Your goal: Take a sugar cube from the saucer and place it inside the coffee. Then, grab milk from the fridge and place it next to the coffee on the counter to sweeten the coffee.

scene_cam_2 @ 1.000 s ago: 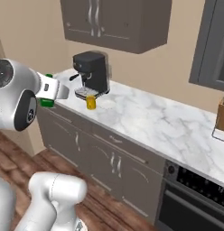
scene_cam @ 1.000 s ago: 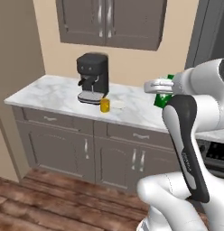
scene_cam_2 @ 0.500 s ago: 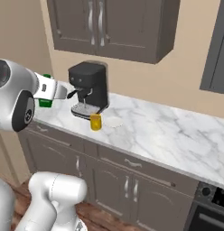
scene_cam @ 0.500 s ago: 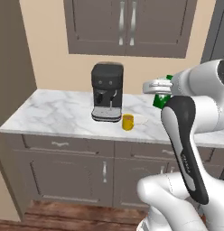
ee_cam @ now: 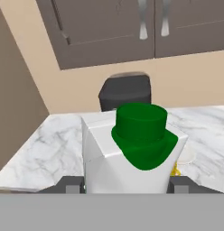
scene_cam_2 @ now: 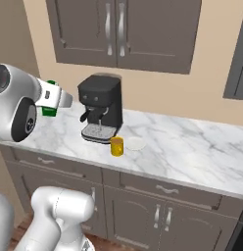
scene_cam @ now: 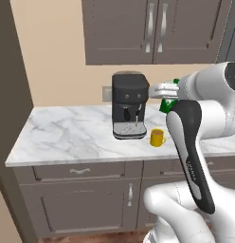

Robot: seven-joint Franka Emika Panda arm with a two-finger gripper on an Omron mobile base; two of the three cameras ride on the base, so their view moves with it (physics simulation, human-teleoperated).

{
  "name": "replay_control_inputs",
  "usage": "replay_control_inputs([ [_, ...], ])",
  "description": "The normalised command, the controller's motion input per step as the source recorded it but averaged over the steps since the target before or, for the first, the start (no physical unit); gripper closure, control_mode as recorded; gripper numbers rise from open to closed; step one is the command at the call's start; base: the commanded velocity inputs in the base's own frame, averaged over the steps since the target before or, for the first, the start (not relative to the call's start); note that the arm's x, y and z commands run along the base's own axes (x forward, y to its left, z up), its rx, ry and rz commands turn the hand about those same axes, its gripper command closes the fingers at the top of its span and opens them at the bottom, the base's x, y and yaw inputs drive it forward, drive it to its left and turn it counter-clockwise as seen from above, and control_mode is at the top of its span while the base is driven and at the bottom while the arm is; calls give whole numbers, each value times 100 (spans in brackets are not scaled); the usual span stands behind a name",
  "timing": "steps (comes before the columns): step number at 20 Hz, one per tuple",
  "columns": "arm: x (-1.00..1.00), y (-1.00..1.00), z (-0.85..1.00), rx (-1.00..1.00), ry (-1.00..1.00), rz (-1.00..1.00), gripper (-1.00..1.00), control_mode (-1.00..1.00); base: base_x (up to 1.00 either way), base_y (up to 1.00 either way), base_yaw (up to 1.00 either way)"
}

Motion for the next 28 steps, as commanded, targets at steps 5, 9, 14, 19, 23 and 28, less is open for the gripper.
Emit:
replay_control_inputs([
  [5, 0, 0, 0, 0, 0, 0, 100, 100, -6, 6, -32],
  [9, 0, 0, 0, 0, 0, 0, 100, 100, -4, 0, -32],
  [14, 0, 0, 0, 0, 0, 0, 100, 100, -28, 0, -7],
  [19, 0, 0, 0, 0, 0, 0, 100, 100, -38, 0, 0],
  [23, -13, 10, -8, 0, 0, -8, 100, -100, -10, 0, 0],
  [28, 0, 66, -29, -3, 1, -31, 100, -100, 0, 0, 0],
])
